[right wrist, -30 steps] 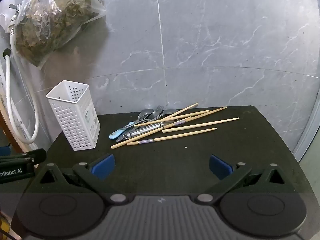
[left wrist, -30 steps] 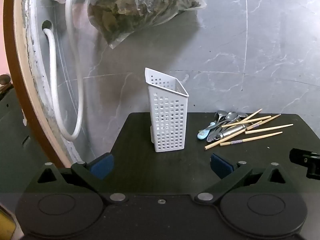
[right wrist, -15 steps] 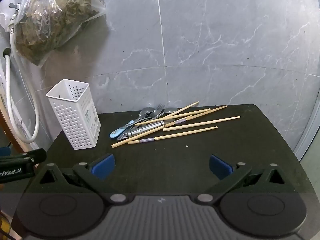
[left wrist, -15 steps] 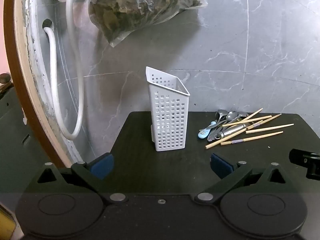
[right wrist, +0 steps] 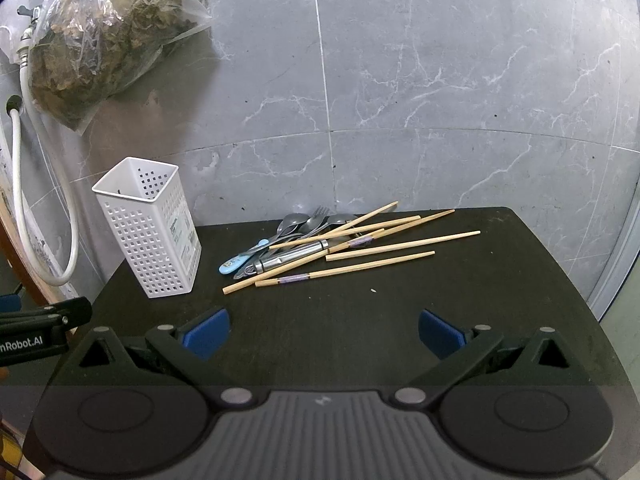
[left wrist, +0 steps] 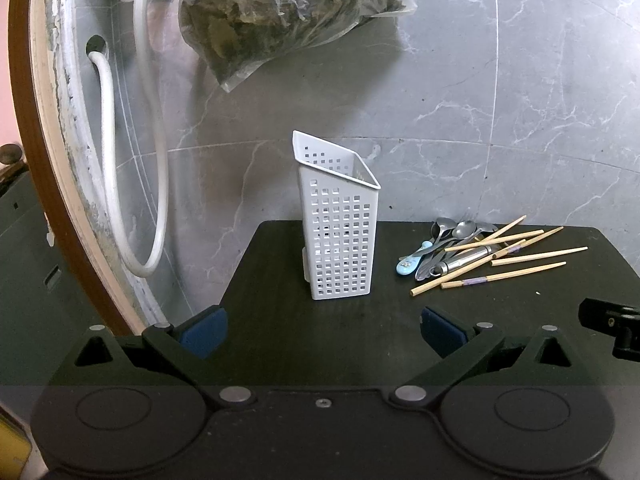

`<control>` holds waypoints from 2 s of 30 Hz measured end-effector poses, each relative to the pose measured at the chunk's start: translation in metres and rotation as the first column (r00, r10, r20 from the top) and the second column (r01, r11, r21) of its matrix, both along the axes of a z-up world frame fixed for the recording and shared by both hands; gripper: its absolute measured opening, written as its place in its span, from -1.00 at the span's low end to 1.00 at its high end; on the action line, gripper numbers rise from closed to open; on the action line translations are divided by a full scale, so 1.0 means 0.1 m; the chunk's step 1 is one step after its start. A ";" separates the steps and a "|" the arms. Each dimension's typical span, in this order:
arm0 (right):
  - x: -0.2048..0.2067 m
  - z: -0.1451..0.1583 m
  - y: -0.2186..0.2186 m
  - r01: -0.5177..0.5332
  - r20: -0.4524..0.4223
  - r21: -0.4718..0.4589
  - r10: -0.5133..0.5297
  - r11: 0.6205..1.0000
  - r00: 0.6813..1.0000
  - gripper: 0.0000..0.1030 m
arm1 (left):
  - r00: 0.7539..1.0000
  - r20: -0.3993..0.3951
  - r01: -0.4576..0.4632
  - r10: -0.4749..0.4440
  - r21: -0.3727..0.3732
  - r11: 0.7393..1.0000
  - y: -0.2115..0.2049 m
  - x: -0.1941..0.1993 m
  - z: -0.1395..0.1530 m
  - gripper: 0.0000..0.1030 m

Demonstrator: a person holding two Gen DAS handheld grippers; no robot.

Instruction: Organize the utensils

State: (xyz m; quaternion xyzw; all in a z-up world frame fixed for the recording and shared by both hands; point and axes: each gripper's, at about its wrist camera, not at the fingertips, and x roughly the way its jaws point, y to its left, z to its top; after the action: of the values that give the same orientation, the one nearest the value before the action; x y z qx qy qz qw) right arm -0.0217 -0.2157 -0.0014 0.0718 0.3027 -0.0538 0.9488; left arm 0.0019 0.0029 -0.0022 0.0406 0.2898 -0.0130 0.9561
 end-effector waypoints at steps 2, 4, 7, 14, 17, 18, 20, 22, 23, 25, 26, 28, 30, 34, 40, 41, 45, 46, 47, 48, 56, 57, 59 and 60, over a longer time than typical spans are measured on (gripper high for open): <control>0.00 0.00 0.00 0.000 -0.001 0.000 0.000 1.000 1.000 0.99 | 1.000 0.000 0.000 0.000 -0.001 1.000 0.00 0.00 -0.01 0.99; 0.00 0.00 0.00 0.000 -0.001 0.000 0.000 1.000 1.000 0.99 | 1.000 0.000 0.000 0.000 0.000 1.000 0.00 0.00 -0.01 0.99; -0.01 -0.01 -0.01 0.001 -0.001 0.001 -0.001 1.000 1.000 0.99 | 1.000 -0.001 -0.001 0.001 -0.001 1.000 0.00 0.00 0.00 0.99; 0.00 0.00 0.00 0.000 -0.003 0.002 0.000 1.000 1.000 0.99 | 1.000 -0.003 -0.001 0.001 -0.002 1.000 0.00 0.00 0.00 0.99; 0.00 0.00 0.00 0.000 -0.003 0.002 0.000 1.000 1.000 0.99 | 1.000 -0.003 -0.002 0.002 -0.003 1.000 0.01 0.00 -0.02 0.99; 0.00 0.00 0.00 0.000 -0.003 0.002 0.000 1.000 1.000 0.99 | 1.000 -0.003 -0.001 0.001 -0.003 1.000 0.01 0.00 -0.01 0.99; 0.00 0.00 0.00 0.000 -0.004 0.002 0.000 1.000 1.000 0.99 | 1.000 -0.002 -0.001 0.001 -0.003 1.000 0.01 0.00 -0.01 0.99; 0.00 0.00 0.00 0.000 -0.004 0.002 0.000 1.000 1.000 0.99 | 1.000 -0.003 -0.002 0.002 -0.003 1.000 0.01 0.00 -0.02 0.99; 0.01 0.00 0.00 0.000 -0.004 0.002 0.000 1.000 1.000 0.99 | 1.000 -0.003 -0.001 0.001 -0.003 1.000 0.01 0.00 -0.02 0.99; 0.01 0.00 0.00 0.001 -0.005 0.002 -0.001 1.000 1.000 0.99 | 1.000 -0.004 -0.001 0.001 -0.004 1.000 0.01 0.00 -0.02 0.99; 0.01 0.00 0.00 0.000 -0.005 0.002 0.000 1.000 1.000 0.99 | 1.000 -0.004 -0.001 0.001 -0.004 1.000 0.02 -0.01 -0.02 0.99; 0.01 0.01 0.00 0.001 -0.005 0.003 -0.001 1.000 1.000 0.99 | 1.000 -0.004 -0.002 0.002 -0.005 1.000 0.02 -0.02 -0.03 0.99; 0.00 -0.01 0.01 0.001 -0.005 0.002 -0.001 1.000 1.000 0.99 | 1.000 -0.004 -0.002 0.002 -0.005 1.000 0.03 -0.02 -0.04 0.99; 0.01 -0.04 0.02 0.001 -0.009 0.003 -0.001 1.000 1.000 0.99 | 1.000 -0.006 -0.003 0.003 -0.005 1.000 0.03 -0.02 -0.05 0.99; 0.02 -0.04 0.03 0.000 -0.013 0.006 0.000 1.000 1.000 0.99 | 1.000 -0.011 -0.007 0.007 -0.005 1.000 0.03 -0.01 -0.06 0.99; 0.01 -0.05 0.03 0.001 -0.014 0.006 0.000 1.000 1.000 0.99 | 1.000 -0.013 -0.008 0.008 -0.005 1.000 0.02 0.00 -0.06 0.99; 0.06 -0.05 0.02 -0.001 -0.020 0.010 0.002 1.000 1.000 0.99 | 1.000 -0.019 -0.013 0.013 -0.004 1.000 0.00 0.03 -0.05 0.99; 0.06 -0.05 0.02 -0.002 -0.021 0.011 0.002 1.000 1.000 0.99 | 1.000 -0.022 -0.015 0.015 -0.004 1.000 0.00 0.04 -0.05 0.99; 0.07 -0.05 0.02 -0.003 -0.023 0.011 0.003 1.000 1.000 0.99 | 1.000 -0.025 -0.017 0.017 -0.005 1.000 0.00 0.05 -0.05 0.99; 0.08 -0.06 0.01 -0.004 -0.026 0.012 0.004 1.000 1.000 0.99 | 0.999 -0.028 -0.020 0.020 -0.005 1.000 -0.01 0.05 -0.05 0.99; 0.14 -0.08 -0.02 -0.021 -0.043 0.016 0.022 1.000 0.999 0.99 | 0.997 -0.054 -0.046 0.046 -0.003 0.999 -0.04 0.09 -0.10 0.99; 0.15 -0.09 -0.03 -0.025 -0.046 0.016 0.026 1.000 0.999 0.99 | 0.997 -0.056 -0.052 0.052 -0.002 0.999 -0.05 0.10 -0.10 0.99; 0.18 -0.10 -0.05 -0.034 -0.051 0.013 0.035 0.999 0.998 0.99 | 0.996 -0.062 -0.068 0.068 0.002 0.998 -0.07 0.13 -0.13 0.99; 0.19 -0.11 -0.06 -0.039 -0.054 0.012 0.039 0.999 0.998 0.99 | 0.995 -0.063 -0.076 0.076 0.008 0.997 -0.08 0.15 -0.15 0.99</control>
State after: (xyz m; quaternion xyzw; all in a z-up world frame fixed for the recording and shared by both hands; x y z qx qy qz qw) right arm -0.0030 -0.2221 -0.0122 0.0697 0.3298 -0.0356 0.9408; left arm 0.0169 -0.0049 -0.0168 0.0319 0.3212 0.0230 0.9462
